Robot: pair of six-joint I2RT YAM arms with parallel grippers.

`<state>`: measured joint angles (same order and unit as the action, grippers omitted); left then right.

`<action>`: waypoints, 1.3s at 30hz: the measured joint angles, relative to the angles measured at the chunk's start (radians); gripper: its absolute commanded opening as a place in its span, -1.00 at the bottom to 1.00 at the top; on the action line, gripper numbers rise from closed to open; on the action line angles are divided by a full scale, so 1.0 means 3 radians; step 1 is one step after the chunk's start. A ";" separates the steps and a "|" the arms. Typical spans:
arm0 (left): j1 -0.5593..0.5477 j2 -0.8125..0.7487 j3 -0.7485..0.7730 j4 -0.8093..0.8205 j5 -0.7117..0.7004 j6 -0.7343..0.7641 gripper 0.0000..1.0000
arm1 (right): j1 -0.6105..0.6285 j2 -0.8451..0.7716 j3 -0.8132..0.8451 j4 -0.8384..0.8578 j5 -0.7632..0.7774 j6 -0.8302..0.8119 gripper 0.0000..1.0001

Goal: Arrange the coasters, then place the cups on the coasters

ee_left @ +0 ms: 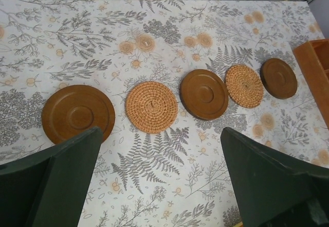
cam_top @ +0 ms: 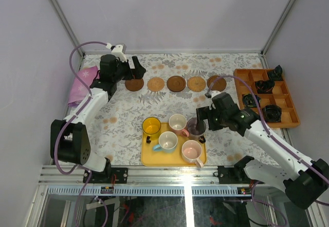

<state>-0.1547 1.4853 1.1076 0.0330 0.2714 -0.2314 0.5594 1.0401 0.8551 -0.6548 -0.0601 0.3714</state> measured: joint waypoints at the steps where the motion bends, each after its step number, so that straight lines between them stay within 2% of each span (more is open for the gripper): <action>1: 0.0000 0.0000 -0.0004 -0.0009 -0.0014 0.0011 0.99 | 0.0085 -0.0032 -0.0025 -0.0039 0.0004 0.0025 0.99; 7: 0.0000 -0.0017 -0.0092 -0.0015 -0.0088 0.0028 0.99 | 0.0510 -0.0123 -0.0178 -0.0186 0.0111 0.0254 1.00; 10: 0.0000 -0.0017 -0.0097 -0.0018 -0.0097 0.0015 1.00 | 0.0599 -0.0122 -0.0233 -0.0235 0.0175 0.0299 0.92; 21: 0.0000 -0.0017 -0.0109 -0.0019 -0.0102 0.0003 0.99 | 0.0617 -0.0051 -0.0395 -0.0104 0.0512 0.0448 0.53; 28: 0.0000 -0.0017 -0.0109 -0.0019 -0.0126 0.0004 1.00 | 0.0618 0.0079 -0.0401 0.0036 0.0505 0.0460 0.46; 31: 0.0000 -0.0017 -0.0109 -0.0019 -0.0153 0.0004 0.99 | 0.0618 0.0135 -0.0401 0.0066 0.0484 0.0458 0.34; 38: 0.0000 -0.0017 -0.0140 -0.0034 -0.0183 0.0003 0.99 | 0.0621 0.0242 -0.0426 0.0122 0.0426 0.0444 0.30; 39: 0.0000 -0.0017 -0.0144 -0.0036 -0.0183 0.0003 0.99 | 0.0621 0.0256 -0.0427 0.0134 0.0415 0.0444 0.24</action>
<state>-0.1547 1.4803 1.0645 0.0223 0.2165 -0.2306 0.7456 1.1168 0.7269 -0.6147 0.0643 0.5045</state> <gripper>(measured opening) 0.995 0.661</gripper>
